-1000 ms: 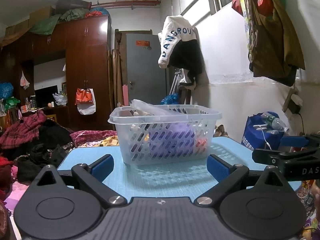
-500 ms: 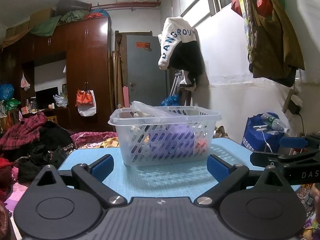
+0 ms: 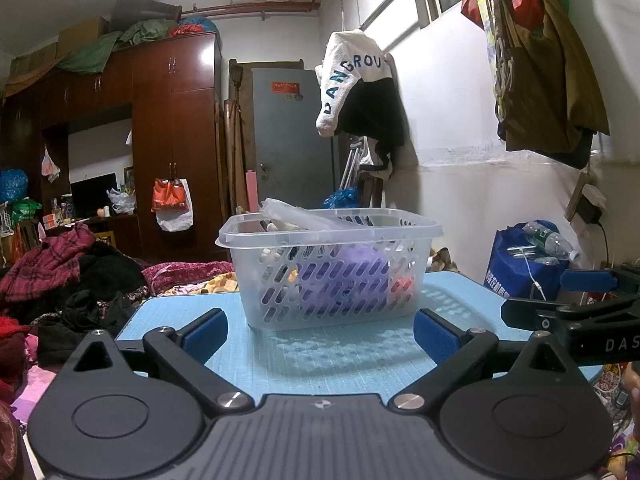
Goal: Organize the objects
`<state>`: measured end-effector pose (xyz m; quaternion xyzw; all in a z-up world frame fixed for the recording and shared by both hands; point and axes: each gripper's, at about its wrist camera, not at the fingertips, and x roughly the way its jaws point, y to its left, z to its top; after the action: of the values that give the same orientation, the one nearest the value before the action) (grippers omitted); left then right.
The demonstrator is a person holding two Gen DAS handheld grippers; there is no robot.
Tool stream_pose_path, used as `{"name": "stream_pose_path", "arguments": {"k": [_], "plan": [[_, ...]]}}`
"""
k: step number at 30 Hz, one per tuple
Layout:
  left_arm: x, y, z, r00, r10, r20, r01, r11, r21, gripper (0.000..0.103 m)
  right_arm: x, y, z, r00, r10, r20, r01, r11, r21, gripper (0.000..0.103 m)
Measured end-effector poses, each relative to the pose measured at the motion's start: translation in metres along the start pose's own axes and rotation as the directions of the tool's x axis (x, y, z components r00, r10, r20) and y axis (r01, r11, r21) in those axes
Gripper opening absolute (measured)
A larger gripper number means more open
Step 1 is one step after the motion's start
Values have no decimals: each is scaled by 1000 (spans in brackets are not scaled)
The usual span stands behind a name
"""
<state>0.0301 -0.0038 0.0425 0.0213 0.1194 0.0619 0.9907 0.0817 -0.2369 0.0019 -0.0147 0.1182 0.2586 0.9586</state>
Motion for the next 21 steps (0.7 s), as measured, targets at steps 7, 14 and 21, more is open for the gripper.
{"name": "stream_pose_path", "arguments": {"k": [7,14,21], "plan": [[0,0,0,1000,0,0,0,1000,0,100,0,0,0,1000,0,1,0,1000,0,103],[1,-1,0,1000,2,-1,-2,1000,4,100,0,0,0,1000,0,0,0,1000,0,103],[0,-2,-1,1000,2,-3,-2,1000,7,100,0,0,0,1000,0,0,0,1000,-1,103]]}}
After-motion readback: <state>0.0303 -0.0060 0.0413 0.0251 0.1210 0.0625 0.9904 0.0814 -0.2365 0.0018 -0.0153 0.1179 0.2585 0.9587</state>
